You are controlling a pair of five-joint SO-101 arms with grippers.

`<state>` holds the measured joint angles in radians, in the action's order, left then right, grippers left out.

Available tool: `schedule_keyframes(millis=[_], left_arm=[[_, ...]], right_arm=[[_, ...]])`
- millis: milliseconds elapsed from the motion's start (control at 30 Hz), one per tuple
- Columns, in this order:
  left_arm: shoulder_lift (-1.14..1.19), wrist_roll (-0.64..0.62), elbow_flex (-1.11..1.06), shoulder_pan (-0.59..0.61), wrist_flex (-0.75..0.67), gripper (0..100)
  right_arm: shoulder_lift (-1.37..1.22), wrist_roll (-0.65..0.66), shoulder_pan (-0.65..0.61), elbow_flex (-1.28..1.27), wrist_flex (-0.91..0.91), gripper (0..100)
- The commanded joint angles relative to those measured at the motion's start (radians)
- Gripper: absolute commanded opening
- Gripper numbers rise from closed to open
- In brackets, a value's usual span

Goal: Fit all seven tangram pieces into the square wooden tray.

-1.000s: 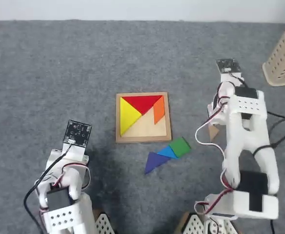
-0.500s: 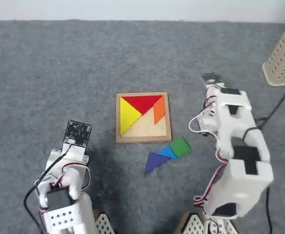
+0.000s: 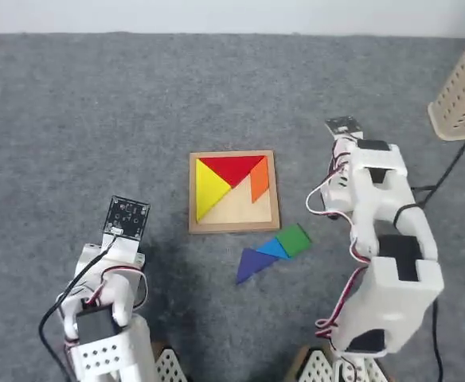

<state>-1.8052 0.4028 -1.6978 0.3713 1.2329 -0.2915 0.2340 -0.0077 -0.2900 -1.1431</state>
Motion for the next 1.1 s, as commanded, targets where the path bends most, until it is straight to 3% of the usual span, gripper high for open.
schedule_keyframes(millis=[0, 100, 333, 533, 767, 1067], left_arm=[[-0.023, -0.008, 0.013, 0.002, 0.003, 12], [-0.023, -0.008, 0.013, 0.002, 0.003, 12], [-0.023, -0.008, 0.013, 0.002, 0.003, 12], [-0.023, -0.008, 0.013, 0.002, 0.003, 12], [-0.023, -0.008, 0.013, 0.002, 0.003, 12], [-0.023, -0.008, 0.013, 0.002, 0.003, 12]], right_arm=[[0.038, -0.006, -0.068, 0.014, 0.007, 9.8], [0.005, -0.014, -0.081, 0.017, 0.007, 0.2], [0.116, -0.104, -0.054, 0.118, -0.074, 0.6], [0.211, -0.229, -0.260, 0.287, -0.157, 0.6], [0.024, -0.334, -0.460, 0.431, -0.081, 0.6], [-0.243, -0.485, -0.473, 0.624, -0.110, 0.6]])
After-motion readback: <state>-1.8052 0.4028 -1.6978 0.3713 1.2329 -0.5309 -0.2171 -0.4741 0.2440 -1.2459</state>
